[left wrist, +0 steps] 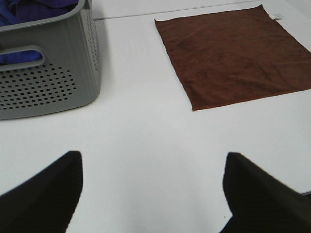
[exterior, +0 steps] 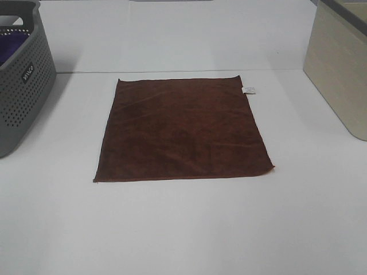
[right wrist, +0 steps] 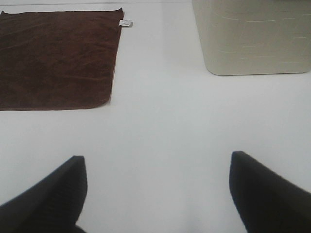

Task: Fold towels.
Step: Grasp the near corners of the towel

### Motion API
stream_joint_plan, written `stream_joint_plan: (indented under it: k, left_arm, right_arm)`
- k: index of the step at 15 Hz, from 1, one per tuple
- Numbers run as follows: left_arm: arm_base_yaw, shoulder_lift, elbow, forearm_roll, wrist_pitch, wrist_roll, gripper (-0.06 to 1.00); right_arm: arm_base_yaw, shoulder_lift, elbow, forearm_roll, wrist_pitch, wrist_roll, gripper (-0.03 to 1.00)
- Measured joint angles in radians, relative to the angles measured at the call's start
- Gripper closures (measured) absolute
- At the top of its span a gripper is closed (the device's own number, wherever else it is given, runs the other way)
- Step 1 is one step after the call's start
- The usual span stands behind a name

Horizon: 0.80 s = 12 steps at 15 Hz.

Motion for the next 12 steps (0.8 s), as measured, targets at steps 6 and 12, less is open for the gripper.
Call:
stream_joint_plan:
  k: [6,12]
  left_arm:
    - [0.0,0.0,0.0,0.003,-0.001,0.0,0.19]
    - [0.0,0.0,-0.007,0.004,-0.012,-0.001,0.19]
  right_arm:
    - [0.0,0.0,0.0,0.0,0.0,0.0,0.2]
    - [0.0,0.0,0.0,0.0,0.0,0.0,0.2]
